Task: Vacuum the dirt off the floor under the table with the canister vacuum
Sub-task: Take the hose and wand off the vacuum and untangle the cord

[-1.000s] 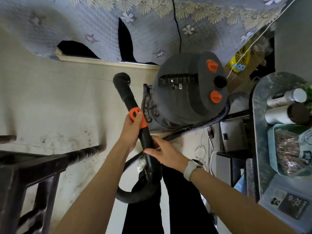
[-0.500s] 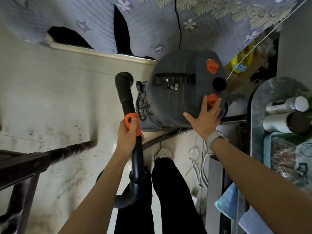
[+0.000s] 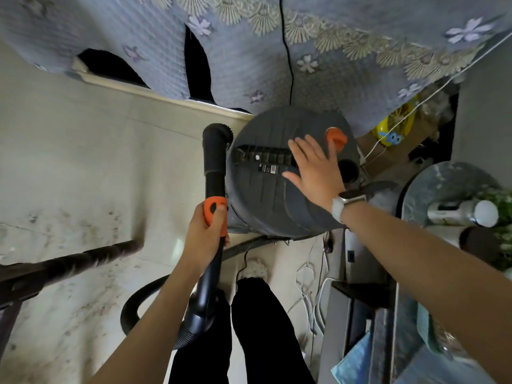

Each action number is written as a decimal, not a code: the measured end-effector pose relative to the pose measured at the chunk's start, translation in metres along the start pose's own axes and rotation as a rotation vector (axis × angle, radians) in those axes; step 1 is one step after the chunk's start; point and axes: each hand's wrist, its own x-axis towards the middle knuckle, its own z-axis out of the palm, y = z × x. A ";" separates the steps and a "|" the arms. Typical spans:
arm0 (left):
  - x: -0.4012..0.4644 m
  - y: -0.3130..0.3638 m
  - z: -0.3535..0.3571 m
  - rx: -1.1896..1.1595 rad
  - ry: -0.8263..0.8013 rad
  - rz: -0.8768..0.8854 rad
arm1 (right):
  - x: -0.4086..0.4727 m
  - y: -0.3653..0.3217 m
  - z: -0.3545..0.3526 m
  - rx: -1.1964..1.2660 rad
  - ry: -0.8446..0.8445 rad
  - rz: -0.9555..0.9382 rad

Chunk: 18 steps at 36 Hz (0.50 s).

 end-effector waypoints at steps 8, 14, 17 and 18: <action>0.010 0.011 0.001 -0.034 0.069 -0.015 | 0.031 0.011 -0.002 -0.004 -0.062 -0.152; 0.015 0.015 -0.008 -0.014 0.082 -0.003 | 0.033 0.004 0.003 0.107 0.050 -0.132; 0.018 0.017 -0.013 0.000 0.100 0.014 | 0.032 -0.003 0.004 0.113 0.038 -0.081; 0.019 0.018 -0.015 0.007 0.105 0.019 | 0.033 -0.005 0.003 0.104 0.048 -0.068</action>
